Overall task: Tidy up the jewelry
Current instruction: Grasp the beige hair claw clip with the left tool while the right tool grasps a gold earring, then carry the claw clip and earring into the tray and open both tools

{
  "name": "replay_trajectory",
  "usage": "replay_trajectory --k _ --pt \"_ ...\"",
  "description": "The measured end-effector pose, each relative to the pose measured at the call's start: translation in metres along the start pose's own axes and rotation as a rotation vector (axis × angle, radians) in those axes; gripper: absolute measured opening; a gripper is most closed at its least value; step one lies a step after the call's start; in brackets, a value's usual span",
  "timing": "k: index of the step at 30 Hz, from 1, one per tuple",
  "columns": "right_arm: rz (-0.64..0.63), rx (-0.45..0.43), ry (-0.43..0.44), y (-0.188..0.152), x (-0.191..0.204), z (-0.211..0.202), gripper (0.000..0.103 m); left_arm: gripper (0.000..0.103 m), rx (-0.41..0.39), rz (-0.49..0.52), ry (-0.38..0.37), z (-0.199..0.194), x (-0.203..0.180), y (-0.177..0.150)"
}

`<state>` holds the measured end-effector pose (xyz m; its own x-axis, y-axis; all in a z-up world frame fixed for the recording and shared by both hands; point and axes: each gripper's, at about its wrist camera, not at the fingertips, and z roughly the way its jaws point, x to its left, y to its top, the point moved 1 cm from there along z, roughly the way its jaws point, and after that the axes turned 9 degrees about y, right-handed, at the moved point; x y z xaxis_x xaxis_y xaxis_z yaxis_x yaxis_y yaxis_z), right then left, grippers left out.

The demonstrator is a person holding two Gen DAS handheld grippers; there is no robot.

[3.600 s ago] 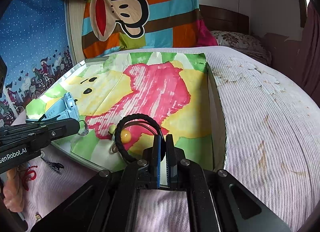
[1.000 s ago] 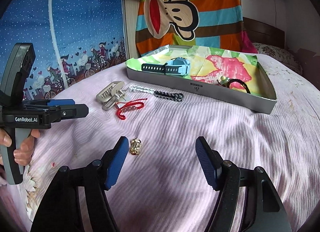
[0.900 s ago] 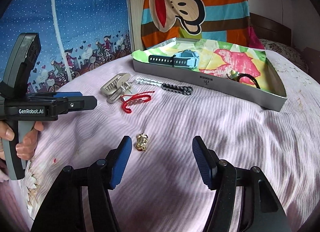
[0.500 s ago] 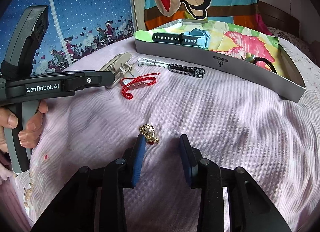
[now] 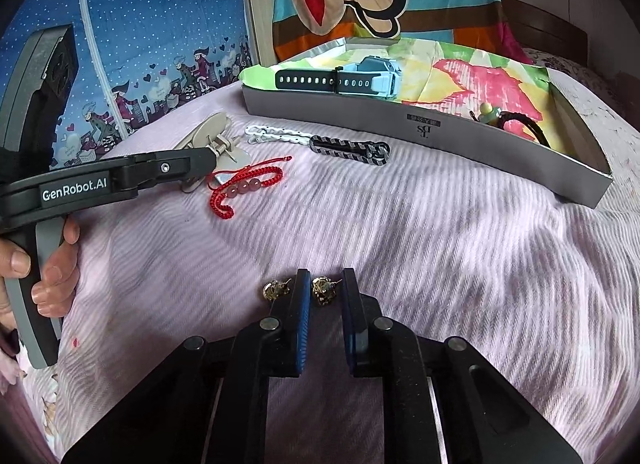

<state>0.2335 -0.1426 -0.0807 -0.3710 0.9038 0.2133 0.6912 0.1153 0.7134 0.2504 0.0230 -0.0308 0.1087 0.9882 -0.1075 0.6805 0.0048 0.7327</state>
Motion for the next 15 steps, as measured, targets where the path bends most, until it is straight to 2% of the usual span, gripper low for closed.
replay_trajectory --k 2,11,15 --pt "0.012 -0.010 0.000 0.003 -0.003 0.001 0.013 0.038 -0.003 -0.005 -0.004 -0.001 0.001 0.000" --pt "0.018 -0.036 0.004 0.006 -0.006 0.000 0.013 0.037 -0.018 -0.003 -0.015 -0.006 -0.001 -0.003" --pt "0.021 -0.051 0.010 0.007 -0.006 -0.004 0.013 0.037 -0.069 -0.003 -0.032 -0.020 -0.001 -0.004"
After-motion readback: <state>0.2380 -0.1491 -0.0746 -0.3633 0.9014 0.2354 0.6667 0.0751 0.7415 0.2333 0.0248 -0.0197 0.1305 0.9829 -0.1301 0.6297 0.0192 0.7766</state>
